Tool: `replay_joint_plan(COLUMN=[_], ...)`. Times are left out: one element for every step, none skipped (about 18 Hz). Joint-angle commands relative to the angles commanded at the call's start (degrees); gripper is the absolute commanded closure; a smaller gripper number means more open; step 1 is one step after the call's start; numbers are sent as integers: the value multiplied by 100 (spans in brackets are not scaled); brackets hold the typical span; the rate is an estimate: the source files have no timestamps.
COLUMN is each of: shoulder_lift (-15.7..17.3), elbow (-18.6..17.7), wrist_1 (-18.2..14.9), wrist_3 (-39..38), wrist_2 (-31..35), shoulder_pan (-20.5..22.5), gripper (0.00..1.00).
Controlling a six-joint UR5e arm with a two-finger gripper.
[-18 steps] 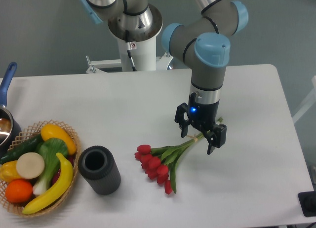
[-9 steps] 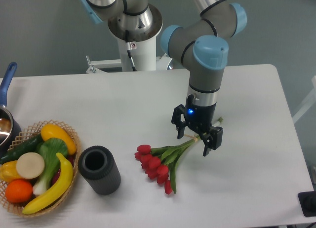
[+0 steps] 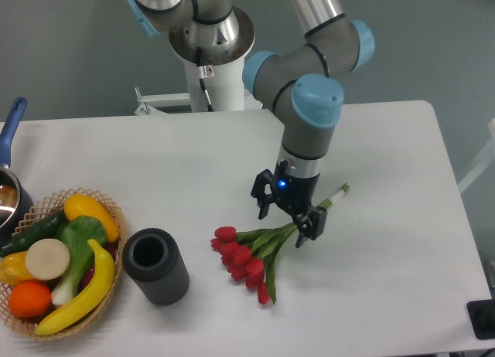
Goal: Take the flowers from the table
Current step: 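Move the open gripper down and over the tulip stems, then lower the gripper around the green tulip stems below the blooms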
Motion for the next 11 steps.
replay_joint_plan(shoulder_lift=[-26, -27, -27, -35, -53, -105, -141, -176, -185, -176, -150], elbow=[9, -9, -9, 9, 26, 44, 70, 131, 141, 106, 79], wrist_1=[0, -17, -35, -53, -53, -44, -44, -53, -53, -53, -53], wrist_3=[-44, -175, -289, -308, -308, -334, -386, -456, -492, -501, -501], wrist_2=[9, 18, 26, 35, 79, 210, 255, 272, 273, 273, 264], shoulder_pan=[0, 9, 9, 9, 0, 0, 0, -9, -9, -9, -9], gripper=[0, 0, 0, 0, 0, 0, 0, 0, 0, 0, 0])
